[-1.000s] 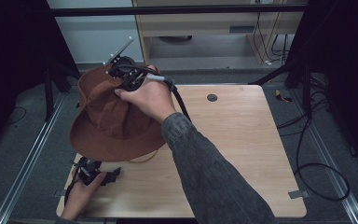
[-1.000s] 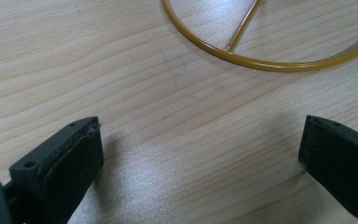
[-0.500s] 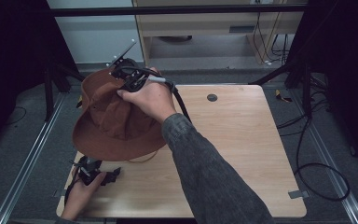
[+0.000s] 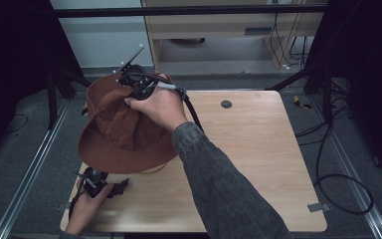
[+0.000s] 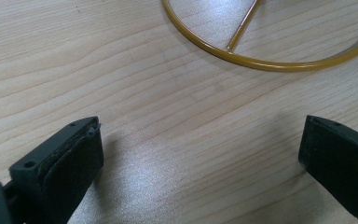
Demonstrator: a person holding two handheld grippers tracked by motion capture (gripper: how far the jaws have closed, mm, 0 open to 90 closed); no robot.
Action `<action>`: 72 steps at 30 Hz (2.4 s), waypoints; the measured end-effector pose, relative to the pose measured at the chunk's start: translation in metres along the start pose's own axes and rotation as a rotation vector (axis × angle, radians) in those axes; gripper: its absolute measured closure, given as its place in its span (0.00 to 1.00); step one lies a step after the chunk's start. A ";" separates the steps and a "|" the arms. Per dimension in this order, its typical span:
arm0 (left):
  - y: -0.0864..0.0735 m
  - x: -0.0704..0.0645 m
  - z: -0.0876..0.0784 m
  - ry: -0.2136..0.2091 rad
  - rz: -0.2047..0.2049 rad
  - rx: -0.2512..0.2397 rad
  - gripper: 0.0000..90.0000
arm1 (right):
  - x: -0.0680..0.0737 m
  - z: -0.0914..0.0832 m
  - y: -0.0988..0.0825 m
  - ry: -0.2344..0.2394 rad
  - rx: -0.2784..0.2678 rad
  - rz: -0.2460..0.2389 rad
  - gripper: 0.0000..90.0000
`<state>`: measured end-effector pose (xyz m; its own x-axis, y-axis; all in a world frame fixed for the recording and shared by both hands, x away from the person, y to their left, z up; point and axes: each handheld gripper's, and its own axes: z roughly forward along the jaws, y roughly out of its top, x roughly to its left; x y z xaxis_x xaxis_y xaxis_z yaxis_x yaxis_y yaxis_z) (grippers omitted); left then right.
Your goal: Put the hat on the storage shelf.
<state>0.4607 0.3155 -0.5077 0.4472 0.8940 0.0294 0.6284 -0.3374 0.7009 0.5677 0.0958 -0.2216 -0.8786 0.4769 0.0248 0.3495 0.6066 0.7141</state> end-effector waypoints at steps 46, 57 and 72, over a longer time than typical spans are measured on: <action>0.000 0.000 0.000 0.004 0.000 0.001 0.00 | -0.010 0.015 -0.011 0.001 -0.002 0.033 0.78; 0.000 0.000 0.000 0.003 -0.003 0.001 0.00 | -0.004 0.014 -0.013 -0.003 -0.006 0.017 0.59; 0.000 0.000 0.000 0.002 -0.001 0.001 0.00 | -0.002 -0.003 -0.021 -0.022 -0.057 0.009 0.36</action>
<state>0.4607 0.3152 -0.5077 0.4452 0.8949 0.0307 0.6292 -0.3370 0.7004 0.5607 0.0802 -0.2346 -0.8680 0.4963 0.0162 0.3374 0.5655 0.7526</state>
